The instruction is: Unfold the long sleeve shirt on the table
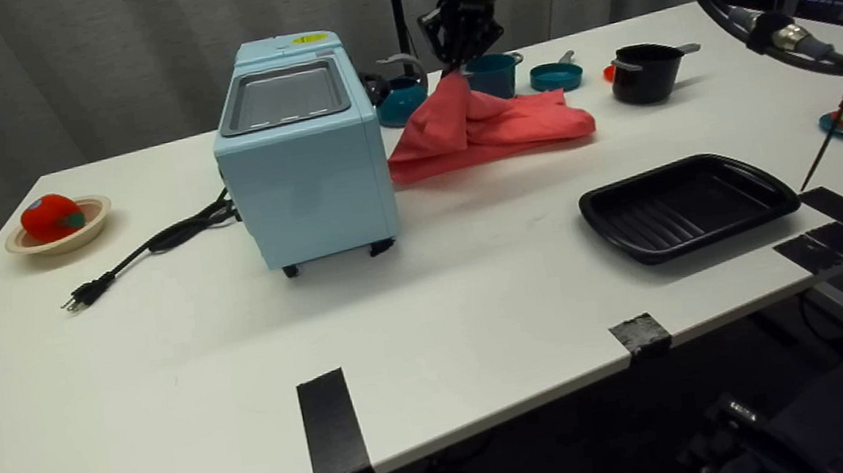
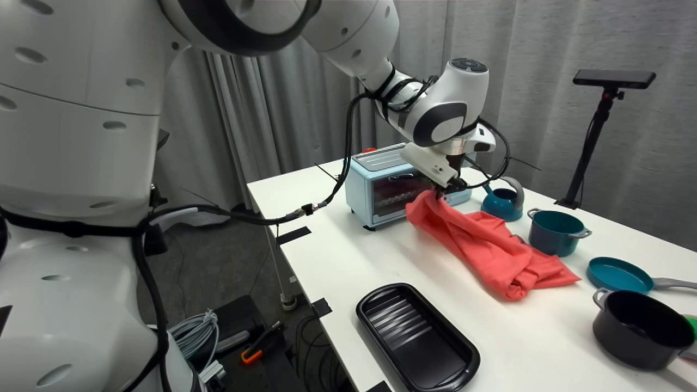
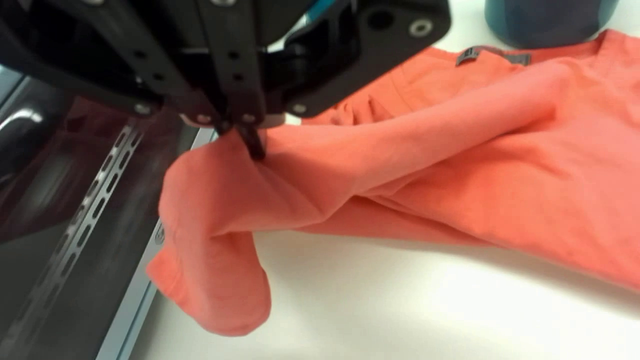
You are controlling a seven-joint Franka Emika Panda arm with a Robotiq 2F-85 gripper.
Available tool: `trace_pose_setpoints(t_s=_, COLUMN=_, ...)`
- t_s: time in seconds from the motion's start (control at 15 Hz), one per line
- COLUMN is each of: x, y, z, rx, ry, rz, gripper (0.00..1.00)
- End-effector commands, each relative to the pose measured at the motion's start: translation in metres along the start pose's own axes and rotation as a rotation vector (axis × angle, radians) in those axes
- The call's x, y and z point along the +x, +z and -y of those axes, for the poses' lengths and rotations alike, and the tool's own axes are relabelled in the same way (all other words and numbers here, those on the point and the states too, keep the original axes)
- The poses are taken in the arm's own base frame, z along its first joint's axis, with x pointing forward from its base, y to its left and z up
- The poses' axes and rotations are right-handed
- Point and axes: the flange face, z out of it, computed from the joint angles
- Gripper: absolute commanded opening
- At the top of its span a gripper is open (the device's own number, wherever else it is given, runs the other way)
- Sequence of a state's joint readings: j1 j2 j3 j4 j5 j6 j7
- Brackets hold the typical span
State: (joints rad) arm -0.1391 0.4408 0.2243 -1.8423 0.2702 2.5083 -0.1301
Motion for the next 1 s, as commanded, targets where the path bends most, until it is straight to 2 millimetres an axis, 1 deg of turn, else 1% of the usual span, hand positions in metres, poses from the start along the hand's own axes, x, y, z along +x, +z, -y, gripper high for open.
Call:
trace_pose_setpoints(t_s=0.0, x=-0.046, y=-0.02, z=-0.001, rx=0.021, ry=-0.007, rz=0.135, gripper=0.01)
trace_pose_setpoints(t_s=0.27, x=-0.087, y=-0.015, z=-0.01, rx=0.01, ry=0.015, rz=0.295, gripper=0.01)
trace_pose_setpoints(t_s=0.4, x=-0.107, y=-0.008, z=-0.018, rx=-0.002, ry=0.034, rz=0.371, gripper=0.01)
trace_pose_setpoints(t_s=0.6, x=-0.13, y=0.002, z=-0.028, rx=-0.01, ry=0.052, rz=0.459, gripper=0.01)
trace_pose_setpoints(t_s=0.67, x=-0.136, y=0.006, z=-0.031, rx=-0.013, ry=0.06, rz=0.482, gripper=0.27)
trace_pose_setpoints(t_s=0.73, x=-0.14, y=0.009, z=-0.034, rx=-0.019, ry=0.061, rz=0.492, gripper=0.28)
trace_pose_setpoints(t_s=0.87, x=-0.144, y=0.013, z=-0.036, rx=-0.028, ry=0.042, rz=0.479, gripper=0.42)
trace_pose_setpoints(t_s=0.93, x=-0.141, y=0.012, z=-0.036, rx=-0.036, ry=0.035, rz=0.458, gripper=0.51)
